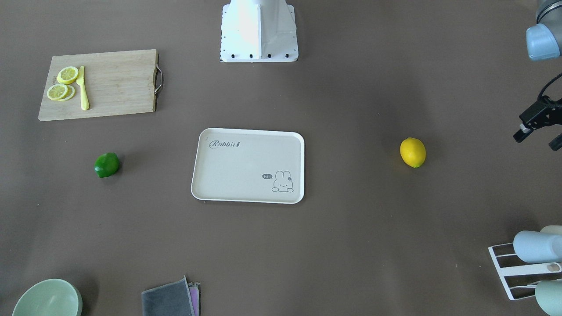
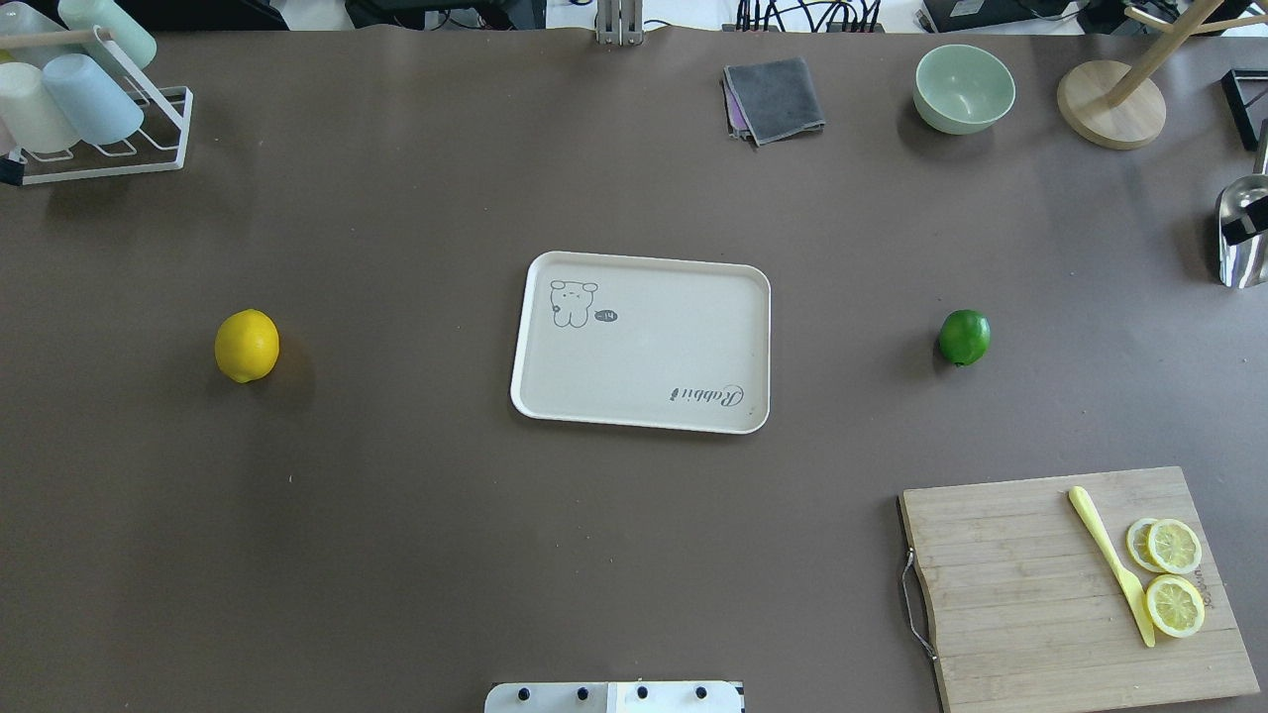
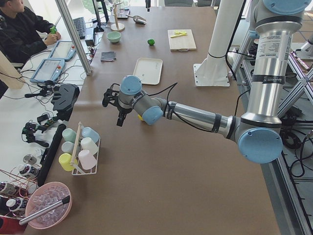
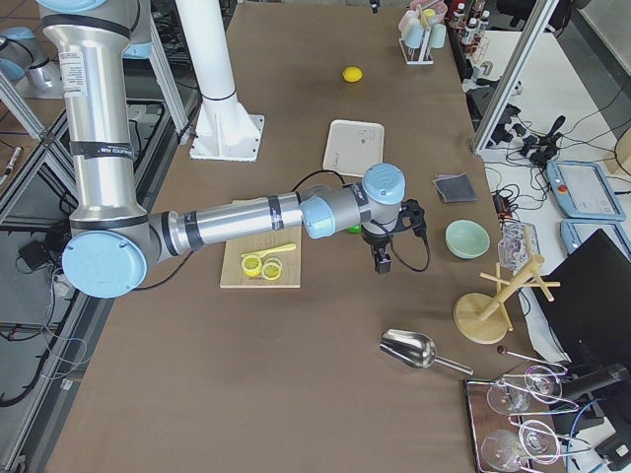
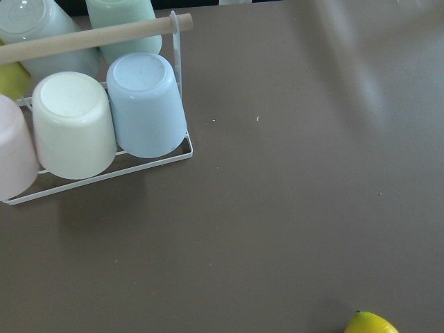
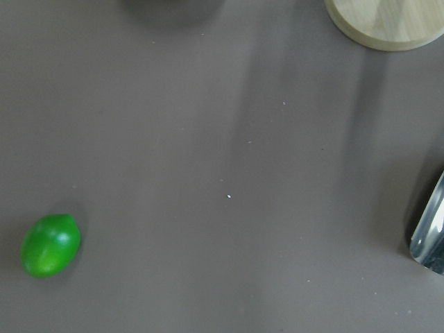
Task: Place all lemons on tray
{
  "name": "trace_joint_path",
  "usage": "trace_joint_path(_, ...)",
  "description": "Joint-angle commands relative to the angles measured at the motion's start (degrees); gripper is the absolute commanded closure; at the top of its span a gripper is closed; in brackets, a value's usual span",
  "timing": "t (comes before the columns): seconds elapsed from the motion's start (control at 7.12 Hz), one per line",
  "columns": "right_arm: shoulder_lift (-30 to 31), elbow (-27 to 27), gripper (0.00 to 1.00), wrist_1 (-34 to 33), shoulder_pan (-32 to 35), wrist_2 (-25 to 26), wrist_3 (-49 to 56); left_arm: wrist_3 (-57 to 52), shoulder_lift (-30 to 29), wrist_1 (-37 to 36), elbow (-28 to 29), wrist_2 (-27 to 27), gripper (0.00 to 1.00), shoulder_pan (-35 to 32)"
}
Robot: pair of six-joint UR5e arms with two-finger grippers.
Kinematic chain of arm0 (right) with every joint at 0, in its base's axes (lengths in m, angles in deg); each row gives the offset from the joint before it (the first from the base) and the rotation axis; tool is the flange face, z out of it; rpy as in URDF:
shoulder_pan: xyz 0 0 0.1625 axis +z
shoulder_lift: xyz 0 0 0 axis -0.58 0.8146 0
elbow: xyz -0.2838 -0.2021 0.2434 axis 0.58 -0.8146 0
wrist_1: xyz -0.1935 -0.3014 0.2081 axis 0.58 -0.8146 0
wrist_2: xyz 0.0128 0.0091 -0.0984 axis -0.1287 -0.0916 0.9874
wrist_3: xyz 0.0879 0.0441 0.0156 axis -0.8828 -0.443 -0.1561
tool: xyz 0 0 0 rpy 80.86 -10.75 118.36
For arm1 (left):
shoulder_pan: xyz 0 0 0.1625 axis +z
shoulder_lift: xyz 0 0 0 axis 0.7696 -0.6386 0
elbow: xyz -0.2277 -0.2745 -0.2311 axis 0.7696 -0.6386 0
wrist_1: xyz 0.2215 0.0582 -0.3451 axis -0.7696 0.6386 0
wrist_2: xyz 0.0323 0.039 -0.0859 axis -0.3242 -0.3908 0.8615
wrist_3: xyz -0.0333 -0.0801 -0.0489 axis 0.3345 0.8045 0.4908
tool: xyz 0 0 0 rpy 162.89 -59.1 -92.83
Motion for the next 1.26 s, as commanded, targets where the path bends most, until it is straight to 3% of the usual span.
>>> trace_joint_path(0.0, -0.3, -0.1, 0.00, 4.9, -5.4, 3.0, -7.8, 4.9, -0.7, 1.4, -0.2, -3.9, 0.02, 3.5)
trace_joint_path(0.14, -0.4, -0.1, 0.00, 8.0, -8.2, 4.3, -14.9, 7.3, -1.1, 1.6, -0.2, -5.4, 0.02, 5.1)
trace_joint_path(0.7, -7.4, -1.0, 0.00, 8.6, -21.7, 14.2, -40.0, 8.1, -1.2, 1.9, -0.3, -5.5, 0.02, 6.1)
trace_joint_path(0.98, -9.1, -3.6, 0.00, 8.6, -27.4, 21.0, -44.2, 8.2, -1.2, 1.9, -0.4, -5.4, 0.02, 6.1)
trace_joint_path(1.12, -8.9, -4.5, 0.00, 8.6, -27.8, 21.0, -44.2, 8.2, -1.3, 1.9, -0.4, -5.4, 0.02, 6.1)
